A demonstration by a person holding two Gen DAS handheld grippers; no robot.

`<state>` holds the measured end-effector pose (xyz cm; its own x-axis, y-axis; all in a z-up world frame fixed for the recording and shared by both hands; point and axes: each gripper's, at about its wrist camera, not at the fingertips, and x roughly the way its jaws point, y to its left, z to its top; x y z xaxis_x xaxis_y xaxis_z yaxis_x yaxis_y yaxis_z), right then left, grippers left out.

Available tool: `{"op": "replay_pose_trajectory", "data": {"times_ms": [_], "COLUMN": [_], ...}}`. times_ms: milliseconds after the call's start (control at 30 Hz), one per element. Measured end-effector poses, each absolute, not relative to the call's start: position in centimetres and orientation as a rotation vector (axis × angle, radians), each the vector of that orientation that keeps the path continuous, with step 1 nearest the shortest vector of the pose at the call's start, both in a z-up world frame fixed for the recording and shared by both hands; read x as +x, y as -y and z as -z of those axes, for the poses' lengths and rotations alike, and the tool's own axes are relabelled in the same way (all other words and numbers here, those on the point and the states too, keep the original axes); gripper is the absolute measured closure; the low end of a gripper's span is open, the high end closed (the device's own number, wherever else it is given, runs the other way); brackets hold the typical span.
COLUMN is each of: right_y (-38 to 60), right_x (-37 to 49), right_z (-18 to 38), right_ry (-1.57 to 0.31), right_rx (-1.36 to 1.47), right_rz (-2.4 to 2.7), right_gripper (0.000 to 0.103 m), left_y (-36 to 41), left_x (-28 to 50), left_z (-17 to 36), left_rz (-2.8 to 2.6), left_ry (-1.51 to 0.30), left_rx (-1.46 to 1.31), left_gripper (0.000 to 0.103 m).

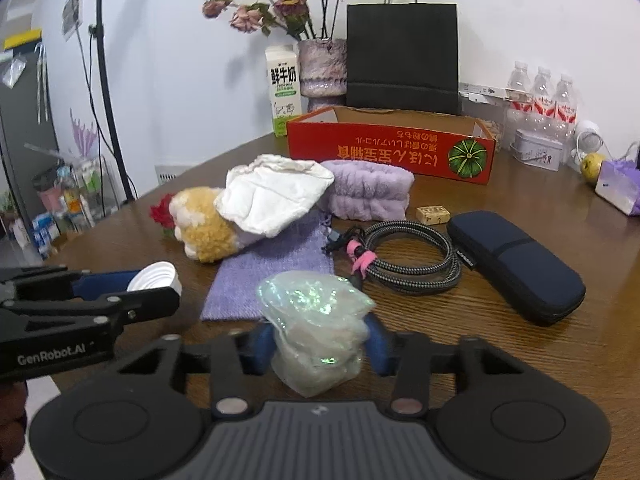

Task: Organize objects
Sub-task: 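Grasp the white bottle cap with the left gripper while the right grasps the iridescent bag, then carry the cap with the left gripper while the right carries the bag into the box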

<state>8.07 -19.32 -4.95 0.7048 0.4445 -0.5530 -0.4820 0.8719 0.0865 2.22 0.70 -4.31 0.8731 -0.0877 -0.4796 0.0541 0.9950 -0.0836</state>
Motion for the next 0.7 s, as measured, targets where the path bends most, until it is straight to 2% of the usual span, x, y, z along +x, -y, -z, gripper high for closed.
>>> {"op": "replay_pose_trajectory", "data": {"times_ms": [133,700], "right_y": [19.3,18.8], "right_x": [8.0,11.3], "right_z": [4.2,-0.3], "right_ry": [-0.559,-0.42], "right_rx": [-0.064,-0.034], "right_rz": [-0.508,-0.462], "right_gripper": [0.066,0.066], "left_y": [-1.1,0.0], "left_x": [2.4,6.8], "left_z": [3.6,-3.0], "left_rz": [0.079,0.112], "left_ry": [-0.482,-0.316], "left_rx": [-0.064,-0.072], "left_gripper": [0.062,0.062]}}
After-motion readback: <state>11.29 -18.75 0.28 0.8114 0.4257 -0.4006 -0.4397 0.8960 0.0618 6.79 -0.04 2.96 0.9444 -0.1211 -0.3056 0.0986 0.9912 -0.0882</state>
